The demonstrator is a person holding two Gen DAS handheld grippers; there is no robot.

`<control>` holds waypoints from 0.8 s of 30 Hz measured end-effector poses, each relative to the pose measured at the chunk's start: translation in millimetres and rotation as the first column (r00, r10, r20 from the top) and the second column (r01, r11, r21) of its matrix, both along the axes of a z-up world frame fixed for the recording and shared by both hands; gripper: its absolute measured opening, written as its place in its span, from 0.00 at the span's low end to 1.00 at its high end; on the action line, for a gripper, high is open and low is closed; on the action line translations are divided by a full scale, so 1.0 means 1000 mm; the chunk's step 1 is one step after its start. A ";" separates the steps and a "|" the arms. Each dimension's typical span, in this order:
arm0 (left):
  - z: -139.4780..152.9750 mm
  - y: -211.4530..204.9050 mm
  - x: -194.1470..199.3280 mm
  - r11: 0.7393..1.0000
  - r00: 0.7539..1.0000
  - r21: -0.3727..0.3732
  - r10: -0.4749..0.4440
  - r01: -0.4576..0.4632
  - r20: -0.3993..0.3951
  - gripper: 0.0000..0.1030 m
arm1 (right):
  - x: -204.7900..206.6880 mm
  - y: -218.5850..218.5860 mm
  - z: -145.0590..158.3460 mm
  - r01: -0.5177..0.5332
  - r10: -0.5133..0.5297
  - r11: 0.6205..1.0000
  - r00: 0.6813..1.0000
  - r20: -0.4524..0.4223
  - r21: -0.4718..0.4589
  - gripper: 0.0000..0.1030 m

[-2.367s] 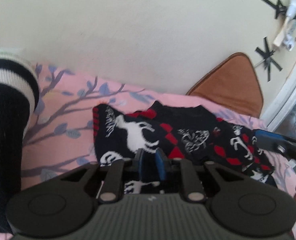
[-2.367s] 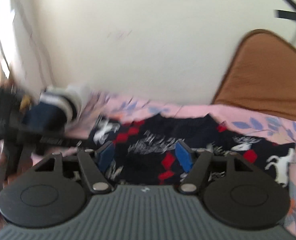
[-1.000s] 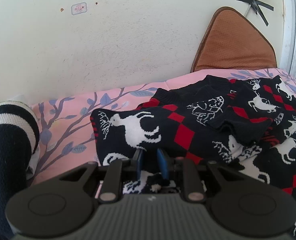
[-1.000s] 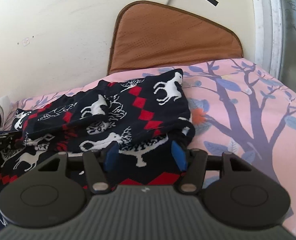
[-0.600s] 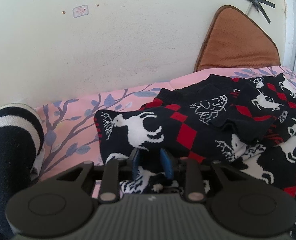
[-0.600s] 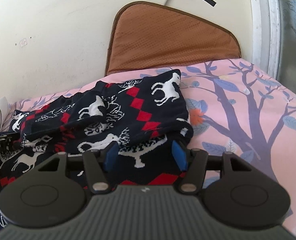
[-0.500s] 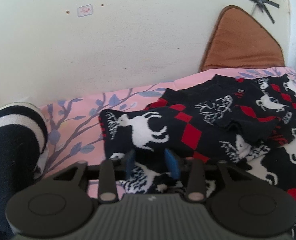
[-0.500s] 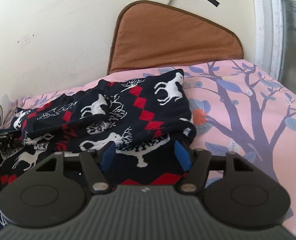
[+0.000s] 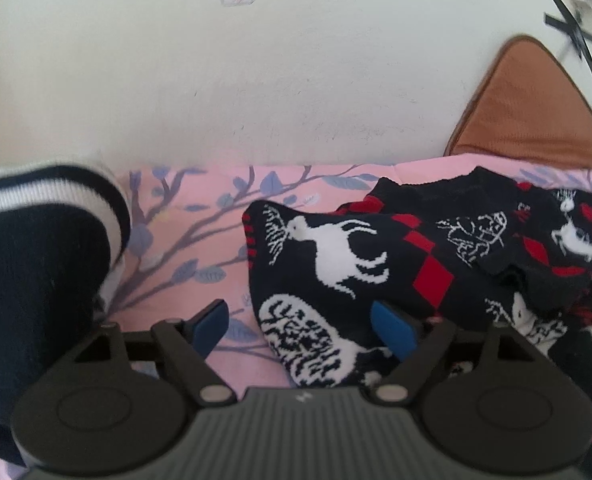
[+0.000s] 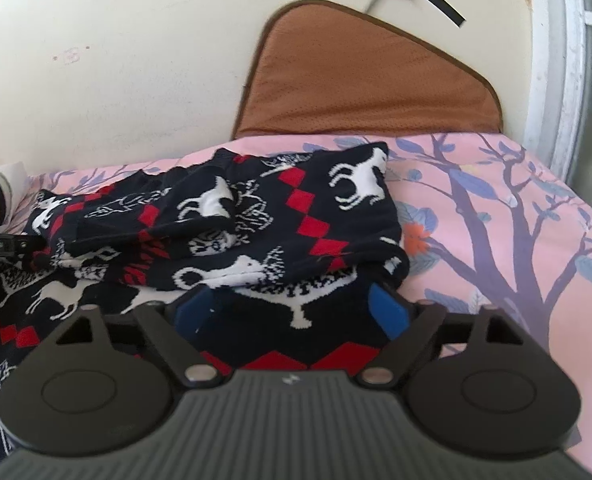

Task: Fold small clothes
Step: 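Open both grippers and release the folded sweater on the bed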

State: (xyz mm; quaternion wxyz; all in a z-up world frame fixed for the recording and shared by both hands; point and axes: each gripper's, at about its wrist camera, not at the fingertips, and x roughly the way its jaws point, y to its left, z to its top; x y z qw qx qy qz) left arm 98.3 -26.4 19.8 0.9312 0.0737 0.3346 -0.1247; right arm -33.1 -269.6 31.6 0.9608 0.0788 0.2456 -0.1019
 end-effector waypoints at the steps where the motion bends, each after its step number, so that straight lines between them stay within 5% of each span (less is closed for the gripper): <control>1: 0.000 -0.002 0.000 1.000 1.000 0.016 0.002 -0.002 0.005 0.80 | -0.001 0.001 0.000 0.004 -0.004 1.000 1.000 0.003 -0.011 0.93; 8: 0.001 -0.002 0.000 0.997 0.998 0.041 0.058 -0.058 0.008 0.91 | -0.002 0.005 0.002 0.027 -0.027 0.999 1.000 0.009 -0.047 1.00; 16: 0.001 -0.003 -0.002 0.991 0.994 0.075 0.107 -0.109 0.027 0.94 | 0.010 0.013 -0.003 -0.002 -0.009 0.995 0.994 -0.105 -0.101 1.00; 24: -0.001 -0.004 -0.001 0.989 0.993 0.093 0.117 -0.118 0.020 0.97 | 0.007 0.007 -0.004 -0.010 0.004 0.999 0.995 -0.101 -0.054 1.00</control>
